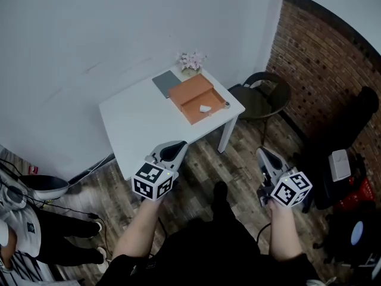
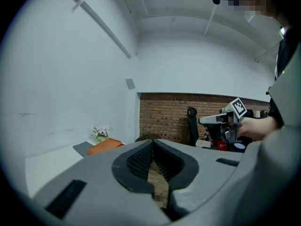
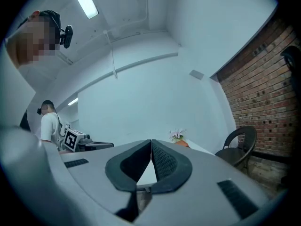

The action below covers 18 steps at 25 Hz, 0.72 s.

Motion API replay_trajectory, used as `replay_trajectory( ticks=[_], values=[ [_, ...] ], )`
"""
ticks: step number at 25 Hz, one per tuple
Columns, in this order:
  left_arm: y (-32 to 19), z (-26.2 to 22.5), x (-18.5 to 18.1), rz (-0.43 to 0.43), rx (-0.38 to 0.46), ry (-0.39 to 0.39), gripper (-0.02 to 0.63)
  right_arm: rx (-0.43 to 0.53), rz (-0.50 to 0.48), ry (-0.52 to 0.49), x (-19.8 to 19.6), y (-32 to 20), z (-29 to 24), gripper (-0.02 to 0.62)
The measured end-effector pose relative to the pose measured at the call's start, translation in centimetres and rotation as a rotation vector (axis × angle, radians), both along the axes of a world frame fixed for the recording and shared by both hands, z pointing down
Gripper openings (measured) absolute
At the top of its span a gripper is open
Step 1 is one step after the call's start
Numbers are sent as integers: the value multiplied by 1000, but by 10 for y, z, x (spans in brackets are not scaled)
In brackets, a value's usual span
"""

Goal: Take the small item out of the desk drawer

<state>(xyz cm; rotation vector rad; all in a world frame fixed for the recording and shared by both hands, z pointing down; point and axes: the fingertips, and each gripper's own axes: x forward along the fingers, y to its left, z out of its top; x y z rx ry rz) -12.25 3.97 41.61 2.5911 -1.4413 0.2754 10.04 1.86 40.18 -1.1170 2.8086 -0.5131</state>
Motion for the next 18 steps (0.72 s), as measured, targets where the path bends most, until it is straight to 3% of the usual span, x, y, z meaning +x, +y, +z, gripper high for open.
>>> replay_trajectory(
  ticks=[11,18],
  values=[
    [-165,40,14,26,-81,-78,12,-69,-59,-34,-5,-180,47,5],
    [-265,48,35,38,-121,-143,20,-108,-142,-34,-12,-295,48,5]
  ],
)
